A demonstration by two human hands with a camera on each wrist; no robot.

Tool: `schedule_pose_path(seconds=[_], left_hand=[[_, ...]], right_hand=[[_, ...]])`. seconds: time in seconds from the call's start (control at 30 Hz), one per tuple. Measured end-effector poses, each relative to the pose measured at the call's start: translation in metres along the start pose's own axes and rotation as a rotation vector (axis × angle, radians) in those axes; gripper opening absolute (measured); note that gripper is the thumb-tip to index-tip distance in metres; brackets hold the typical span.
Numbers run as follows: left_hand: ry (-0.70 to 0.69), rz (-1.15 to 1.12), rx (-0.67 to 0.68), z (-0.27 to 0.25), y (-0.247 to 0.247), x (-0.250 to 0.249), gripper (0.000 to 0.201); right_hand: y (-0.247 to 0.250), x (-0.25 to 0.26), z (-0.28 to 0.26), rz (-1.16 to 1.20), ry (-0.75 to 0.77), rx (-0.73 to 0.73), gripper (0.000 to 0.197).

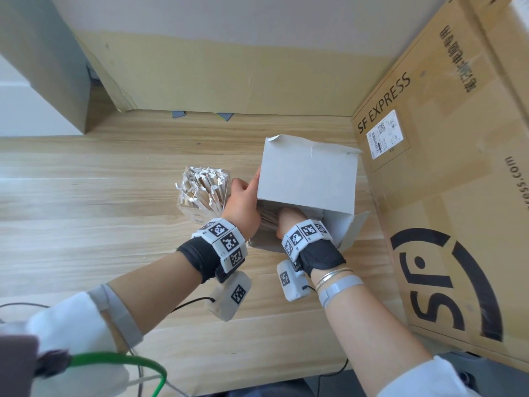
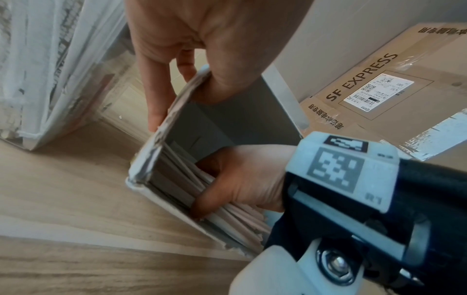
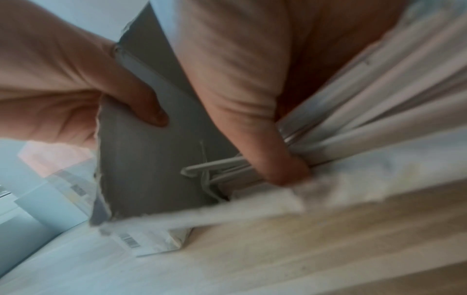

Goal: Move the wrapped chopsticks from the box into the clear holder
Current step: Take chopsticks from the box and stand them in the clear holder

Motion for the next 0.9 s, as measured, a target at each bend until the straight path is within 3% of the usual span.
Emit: schedule_pose_path(seconds=[0.13,0.27,0.4,0.53,0.67,0.8,0.9], left_hand=[[0.002,-0.005,0.001,-0.001,0.001,-0.001,0.085],[-0.002,-0.022,0.014,0.001,0.000,0.001,0.090],[0.017,-0.033,0.029,0.001,0.003,-0.003,0.091],[0.050,-0.054,0.056,0.000,0.008,-0.009,0.091],[0.078,-0.008,0.061,0.000,0.012,-0.011,0.092],[0.127,0.078,0.073,0.002,0.015,-0.016,0.089],[0.154,0.121,0.094,0.003,0.019,-0.022,0.088]], right_hand=[[0.003,-0.001,-0.002,-0.058,0.010,-0.008,0.032],[0.006,-0.002,-0.003,0.026,-0.001,0.080,0.037],[0.013,-0.010,-0.010,0.128,0.011,-0.055,0.035],[0.013,-0.014,-0.015,0.184,0.036,-0.075,0.021],[0.026,-0.017,-0.023,0.321,0.062,-0.236,0.018],[0.037,-0.019,-0.033,0.430,0.170,-0.290,0.003],[0.045,-0.019,-0.041,0.563,0.284,-0.269,0.023]])
Point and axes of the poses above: each hand's wrist, its own z-axis towards the middle knuckle, its own y-axis out of the back of the hand, x = y × z, the point moved 3 cm from there along z, towards the middle knuckle, and after that the axes turned 7 degrees about y, right-handed, at the moved point
